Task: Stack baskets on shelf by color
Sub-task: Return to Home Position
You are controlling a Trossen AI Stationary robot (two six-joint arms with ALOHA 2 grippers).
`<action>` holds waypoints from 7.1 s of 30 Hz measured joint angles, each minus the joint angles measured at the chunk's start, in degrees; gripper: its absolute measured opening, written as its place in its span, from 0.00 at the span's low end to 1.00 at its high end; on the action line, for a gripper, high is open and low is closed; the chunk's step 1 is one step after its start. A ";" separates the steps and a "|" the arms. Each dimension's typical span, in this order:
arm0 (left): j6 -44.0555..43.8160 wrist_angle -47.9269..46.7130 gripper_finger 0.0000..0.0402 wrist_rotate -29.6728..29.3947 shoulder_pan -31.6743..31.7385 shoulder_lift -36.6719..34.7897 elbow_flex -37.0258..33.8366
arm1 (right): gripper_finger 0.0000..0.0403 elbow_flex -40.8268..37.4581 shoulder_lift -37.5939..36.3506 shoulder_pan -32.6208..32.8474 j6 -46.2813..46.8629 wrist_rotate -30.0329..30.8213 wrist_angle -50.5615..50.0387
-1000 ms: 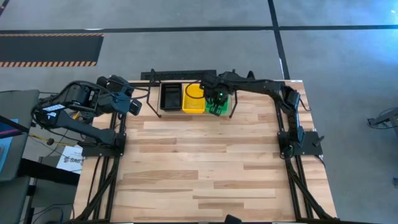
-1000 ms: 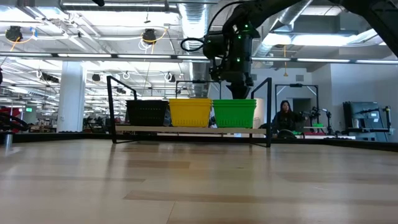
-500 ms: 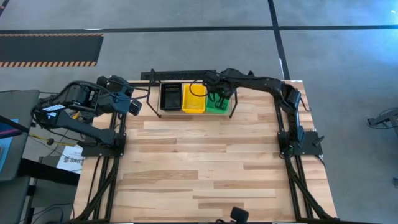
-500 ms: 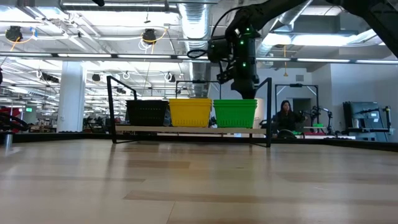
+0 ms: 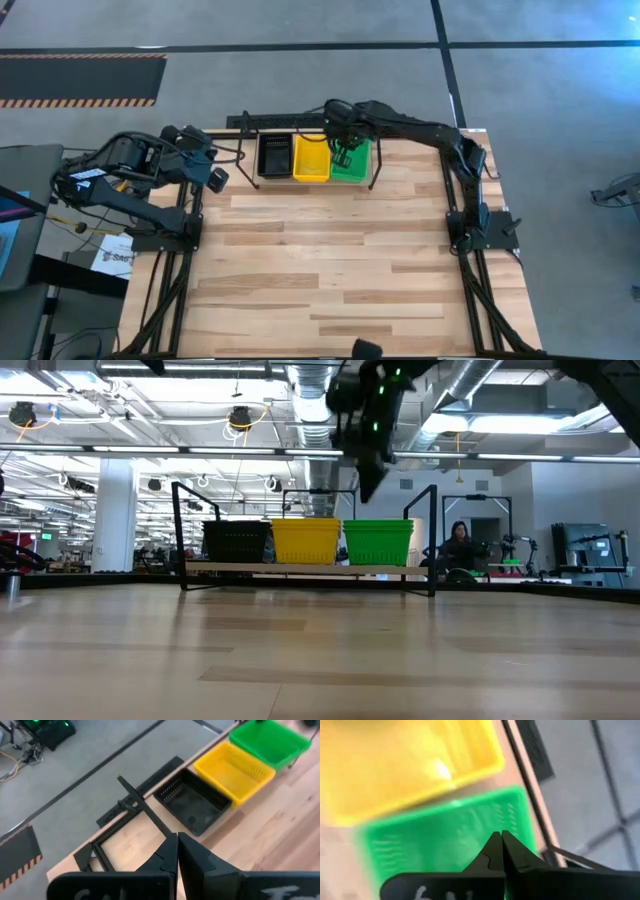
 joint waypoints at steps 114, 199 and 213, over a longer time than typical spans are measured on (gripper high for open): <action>21.35 87.77 0.00 41.80 -0.15 -57.31 -85.08 | 0.11 -103.79 -113.83 37.91 14.91 -16.41 74.44; 37.61 92.04 0.00 42.84 -0.07 -61.81 -88.58 | 0.11 -109.18 -113.95 14.73 7.67 -22.35 69.21; 38.55 92.04 0.00 42.81 -0.07 -61.81 -88.58 | 0.11 -109.23 -113.95 14.73 7.71 -22.37 67.84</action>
